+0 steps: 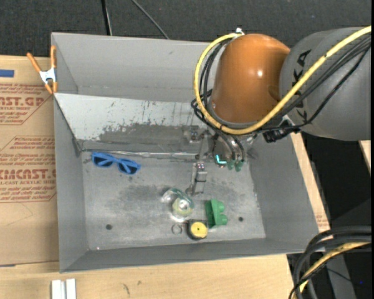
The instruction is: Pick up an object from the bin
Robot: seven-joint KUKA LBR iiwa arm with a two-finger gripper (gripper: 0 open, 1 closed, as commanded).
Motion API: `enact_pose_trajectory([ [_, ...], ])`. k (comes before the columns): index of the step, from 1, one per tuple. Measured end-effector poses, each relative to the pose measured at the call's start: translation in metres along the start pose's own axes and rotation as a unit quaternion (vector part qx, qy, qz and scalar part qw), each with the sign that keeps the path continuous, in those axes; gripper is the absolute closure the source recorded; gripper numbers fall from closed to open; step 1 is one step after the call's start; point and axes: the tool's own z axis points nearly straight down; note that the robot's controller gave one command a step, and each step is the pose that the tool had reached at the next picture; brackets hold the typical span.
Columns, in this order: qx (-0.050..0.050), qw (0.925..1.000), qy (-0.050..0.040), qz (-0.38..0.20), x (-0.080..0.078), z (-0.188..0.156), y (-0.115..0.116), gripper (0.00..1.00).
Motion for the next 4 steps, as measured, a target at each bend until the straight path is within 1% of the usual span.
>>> enact_pose_trajectory([
  [1,0.000,0.9993,0.0003,-0.038,-0.003,0.101,-0.023,0.00],
  [2,0.000,0.9956,0.0008,-0.094,-0.005,0.154,-0.023,0.00],
  [3,0.000,0.9956,-0.0052,-0.093,-0.009,0.150,-0.023,1.00],
  [4,0.001,0.8948,-0.0046,-0.446,0.022,0.082,0.014,1.00],
])
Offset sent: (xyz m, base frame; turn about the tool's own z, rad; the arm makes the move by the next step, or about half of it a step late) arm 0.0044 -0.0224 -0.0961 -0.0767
